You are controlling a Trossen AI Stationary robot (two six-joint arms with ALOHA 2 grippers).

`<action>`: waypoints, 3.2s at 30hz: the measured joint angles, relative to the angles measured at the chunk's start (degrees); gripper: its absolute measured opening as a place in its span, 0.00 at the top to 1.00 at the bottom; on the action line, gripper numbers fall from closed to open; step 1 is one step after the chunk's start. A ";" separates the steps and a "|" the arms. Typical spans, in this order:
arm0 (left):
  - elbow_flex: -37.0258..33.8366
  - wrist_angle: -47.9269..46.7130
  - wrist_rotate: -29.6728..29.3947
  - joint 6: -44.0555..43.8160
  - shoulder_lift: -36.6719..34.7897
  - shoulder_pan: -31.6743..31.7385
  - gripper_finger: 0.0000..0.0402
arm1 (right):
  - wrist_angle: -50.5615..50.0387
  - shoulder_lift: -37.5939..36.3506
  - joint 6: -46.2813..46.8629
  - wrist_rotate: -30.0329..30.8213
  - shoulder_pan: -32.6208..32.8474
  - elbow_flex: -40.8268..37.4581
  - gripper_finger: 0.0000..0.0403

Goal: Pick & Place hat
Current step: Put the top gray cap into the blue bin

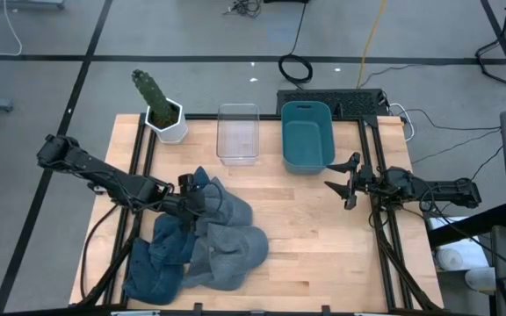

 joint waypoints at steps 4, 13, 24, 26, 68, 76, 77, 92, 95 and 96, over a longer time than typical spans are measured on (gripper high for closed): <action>0.00 0.00 -0.18 -0.34 0.00 0.48 0.47 | 0.00 0.01 0.00 0.00 0.02 -0.01 0.38; -0.94 0.99 0.06 -0.57 2.35 0.98 0.58 | 0.00 0.01 -0.02 -0.02 0.00 -0.02 0.38; -1.01 0.87 -0.36 1.05 2.60 1.00 0.70 | 0.02 -0.01 -0.01 -0.01 0.01 0.00 0.38; -0.96 0.76 -0.36 1.05 2.52 1.00 0.76 | 0.02 0.01 -0.02 0.00 0.01 -0.01 0.38; 31.71 -2.12 -2.48 44.25 -0.37 0.94 0.97 | 0.00 -0.01 0.00 -0.02 0.00 -0.02 0.38; 31.81 0.01 -1.47 48.72 1.77 1.59 0.98 | 0.48 0.01 -0.05 -0.01 0.00 -0.02 0.38; 31.82 0.17 -1.41 49.37 2.08 1.83 0.98 | 1.01 0.01 -0.15 -0.02 0.00 -0.02 0.38; 31.82 2.70 -2.31 63.33 10.03 0.08 0.95 | 9.81 0.12 19.42 1.97 0.02 -0.02 0.38; 31.63 3.29 -6.64 67.37 13.57 -0.91 0.95 | 10.21 0.14 19.33 6.10 0.02 -0.02 0.38; 31.63 5.08 -8.72 68.43 14.77 -1.07 0.96 | 9.88 0.12 18.96 6.67 0.02 -0.02 0.38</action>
